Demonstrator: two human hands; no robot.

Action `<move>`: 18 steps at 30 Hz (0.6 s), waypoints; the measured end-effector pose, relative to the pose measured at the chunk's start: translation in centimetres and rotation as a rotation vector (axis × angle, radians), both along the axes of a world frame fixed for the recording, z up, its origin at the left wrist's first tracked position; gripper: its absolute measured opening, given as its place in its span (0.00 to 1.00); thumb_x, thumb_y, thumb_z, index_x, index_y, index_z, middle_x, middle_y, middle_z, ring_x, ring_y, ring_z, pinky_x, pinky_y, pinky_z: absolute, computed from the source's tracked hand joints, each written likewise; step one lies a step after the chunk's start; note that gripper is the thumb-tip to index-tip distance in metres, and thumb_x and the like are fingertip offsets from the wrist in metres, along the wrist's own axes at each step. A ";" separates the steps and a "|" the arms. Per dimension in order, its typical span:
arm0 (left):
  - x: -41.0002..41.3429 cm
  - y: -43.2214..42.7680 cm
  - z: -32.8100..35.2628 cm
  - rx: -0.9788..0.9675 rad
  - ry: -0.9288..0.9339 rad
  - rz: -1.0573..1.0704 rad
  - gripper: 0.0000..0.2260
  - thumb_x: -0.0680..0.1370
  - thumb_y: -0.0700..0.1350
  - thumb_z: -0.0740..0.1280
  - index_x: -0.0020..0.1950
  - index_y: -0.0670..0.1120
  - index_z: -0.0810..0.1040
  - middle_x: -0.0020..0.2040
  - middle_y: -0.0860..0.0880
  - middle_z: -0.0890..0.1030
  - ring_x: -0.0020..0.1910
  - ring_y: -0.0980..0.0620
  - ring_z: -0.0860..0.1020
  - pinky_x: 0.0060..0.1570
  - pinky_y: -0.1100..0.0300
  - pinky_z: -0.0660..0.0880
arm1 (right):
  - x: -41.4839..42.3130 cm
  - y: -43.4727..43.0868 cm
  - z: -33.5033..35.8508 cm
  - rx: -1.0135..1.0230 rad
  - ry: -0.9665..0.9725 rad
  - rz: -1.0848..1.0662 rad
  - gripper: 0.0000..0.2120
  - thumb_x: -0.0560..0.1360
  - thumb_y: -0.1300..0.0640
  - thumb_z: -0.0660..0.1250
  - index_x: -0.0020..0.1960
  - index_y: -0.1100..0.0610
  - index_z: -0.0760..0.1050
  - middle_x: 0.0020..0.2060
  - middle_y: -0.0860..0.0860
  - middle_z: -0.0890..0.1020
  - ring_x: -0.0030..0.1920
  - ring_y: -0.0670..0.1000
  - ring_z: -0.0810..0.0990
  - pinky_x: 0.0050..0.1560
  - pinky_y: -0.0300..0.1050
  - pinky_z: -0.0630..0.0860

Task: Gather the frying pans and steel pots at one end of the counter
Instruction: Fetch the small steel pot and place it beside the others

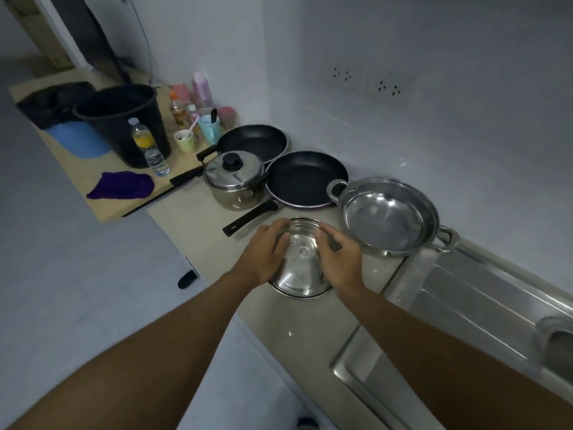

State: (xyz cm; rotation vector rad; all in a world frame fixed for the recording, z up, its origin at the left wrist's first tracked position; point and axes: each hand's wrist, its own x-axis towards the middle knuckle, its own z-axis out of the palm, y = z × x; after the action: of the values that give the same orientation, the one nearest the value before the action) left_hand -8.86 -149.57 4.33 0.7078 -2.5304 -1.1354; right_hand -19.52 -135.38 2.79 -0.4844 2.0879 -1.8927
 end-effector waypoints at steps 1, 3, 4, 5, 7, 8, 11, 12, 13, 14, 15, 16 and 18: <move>-0.6 -0.7 -0.6 0.015 -0.011 -0.013 0.17 0.83 0.53 0.58 0.72 0.54 0.69 0.66 0.47 0.75 0.67 0.50 0.72 0.69 0.48 0.69 | -0.4 -0.6 -0.4 0.011 0.001 -0.018 0.14 0.79 0.54 0.72 0.63 0.53 0.83 0.54 0.46 0.87 0.54 0.40 0.84 0.59 0.37 0.78; -1.7 -2.1 -1.8 0.037 -0.042 -0.042 0.17 0.83 0.54 0.56 0.72 0.55 0.68 0.65 0.47 0.75 0.66 0.48 0.73 0.68 0.46 0.69 | -1.1 -1.9 -1.3 0.033 0.000 -0.045 0.13 0.79 0.56 0.72 0.63 0.54 0.83 0.54 0.47 0.87 0.53 0.39 0.84 0.57 0.32 0.77; -2.2 -2.9 -2.5 0.047 -0.056 -0.058 0.17 0.83 0.54 0.56 0.72 0.55 0.68 0.65 0.46 0.75 0.65 0.47 0.74 0.68 0.46 0.69 | -1.4 -2.5 -1.8 0.047 -0.003 -0.062 0.13 0.79 0.56 0.72 0.62 0.55 0.84 0.53 0.47 0.87 0.52 0.38 0.83 0.56 0.29 0.76; -2.5 -3.6 -3.1 0.056 -0.060 -0.075 0.17 0.83 0.53 0.56 0.72 0.55 0.68 0.64 0.47 0.75 0.65 0.47 0.74 0.68 0.46 0.69 | -1.6 -3.0 -2.3 0.067 -0.003 -0.081 0.13 0.79 0.56 0.71 0.62 0.55 0.84 0.53 0.47 0.87 0.51 0.35 0.83 0.54 0.28 0.75; -3.3 -5.0 -4.3 0.057 -0.050 -0.115 0.16 0.83 0.52 0.57 0.71 0.55 0.69 0.63 0.48 0.76 0.64 0.50 0.73 0.67 0.48 0.69 | -1.8 -4.1 -3.2 0.100 0.002 -0.125 0.12 0.79 0.57 0.71 0.62 0.55 0.84 0.52 0.46 0.86 0.49 0.31 0.81 0.53 0.25 0.74; -3.8 -5.8 -4.8 0.054 -0.056 -0.142 0.15 0.83 0.51 0.57 0.71 0.56 0.69 0.62 0.48 0.76 0.64 0.51 0.72 0.67 0.49 0.69 | -1.9 -4.7 -3.7 0.114 -0.001 -0.149 0.12 0.79 0.57 0.71 0.62 0.55 0.84 0.52 0.46 0.86 0.49 0.30 0.81 0.52 0.25 0.74; -5.1 -7.8 -6.3 0.071 -0.095 -0.213 0.16 0.83 0.51 0.57 0.71 0.57 0.68 0.62 0.48 0.74 0.62 0.53 0.72 0.67 0.54 0.68 | -1.9 -6.2 -5.0 0.160 -0.042 -0.213 0.12 0.79 0.55 0.71 0.62 0.52 0.84 0.53 0.44 0.86 0.50 0.32 0.81 0.54 0.25 0.74; -5.6 -8.5 -6.7 0.079 -0.111 -0.234 0.16 0.83 0.52 0.57 0.72 0.57 0.68 0.62 0.47 0.74 0.62 0.52 0.72 0.66 0.56 0.68 | -2.0 -6.7 -5.4 0.178 -0.052 -0.237 0.12 0.79 0.55 0.71 0.62 0.52 0.84 0.53 0.44 0.86 0.51 0.32 0.81 0.54 0.25 0.73; -6.2 -9.1 -7.1 0.088 -0.125 -0.254 0.16 0.83 0.52 0.57 0.72 0.57 0.68 0.62 0.47 0.73 0.61 0.52 0.72 0.64 0.58 0.67 | -2.2 -7.1 -5.7 0.197 -0.053 -0.260 0.12 0.79 0.54 0.71 0.62 0.51 0.84 0.53 0.44 0.86 0.50 0.31 0.81 0.54 0.24 0.73; -6.7 -9.6 -7.6 0.098 -0.133 -0.273 0.16 0.83 0.52 0.56 0.72 0.58 0.67 0.61 0.47 0.73 0.61 0.52 0.73 0.63 0.60 0.66 | -2.3 -7.5 -6.1 0.215 -0.050 -0.280 0.12 0.79 0.55 0.70 0.62 0.51 0.84 0.53 0.44 0.86 0.49 0.30 0.80 0.53 0.23 0.72; -7.1 -10.1 -7.9 0.105 -0.139 -0.292 0.17 0.84 0.53 0.56 0.72 0.58 0.68 0.61 0.47 0.73 0.61 0.52 0.73 0.63 0.61 0.66 | -2.4 -7.9 -6.5 0.230 -0.049 -0.299 0.12 0.79 0.55 0.70 0.62 0.52 0.84 0.53 0.44 0.86 0.49 0.28 0.79 0.52 0.22 0.71; -7.4 -10.5 -8.3 0.111 -0.146 -0.309 0.17 0.84 0.53 0.56 0.73 0.58 0.68 0.62 0.47 0.73 0.60 0.52 0.73 0.63 0.60 0.66 | -2.4 -8.2 -6.8 0.239 -0.050 -0.319 0.12 0.79 0.56 0.70 0.62 0.53 0.84 0.53 0.45 0.86 0.48 0.27 0.79 0.51 0.21 0.70; -7.9 -11.2 -8.9 0.115 -0.163 -0.345 0.18 0.84 0.53 0.56 0.73 0.57 0.67 0.63 0.47 0.72 0.61 0.51 0.73 0.64 0.59 0.67 | -2.3 -8.7 -7.5 0.251 -0.053 -0.361 0.12 0.80 0.57 0.70 0.62 0.55 0.83 0.54 0.47 0.86 0.47 0.25 0.78 0.50 0.20 0.69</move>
State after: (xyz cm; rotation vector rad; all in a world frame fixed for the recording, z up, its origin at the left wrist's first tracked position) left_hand -16.79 -160.76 -4.62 0.4112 -2.8211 -1.3935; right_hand -21.81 -144.12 -4.67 0.0025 2.4615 -1.7534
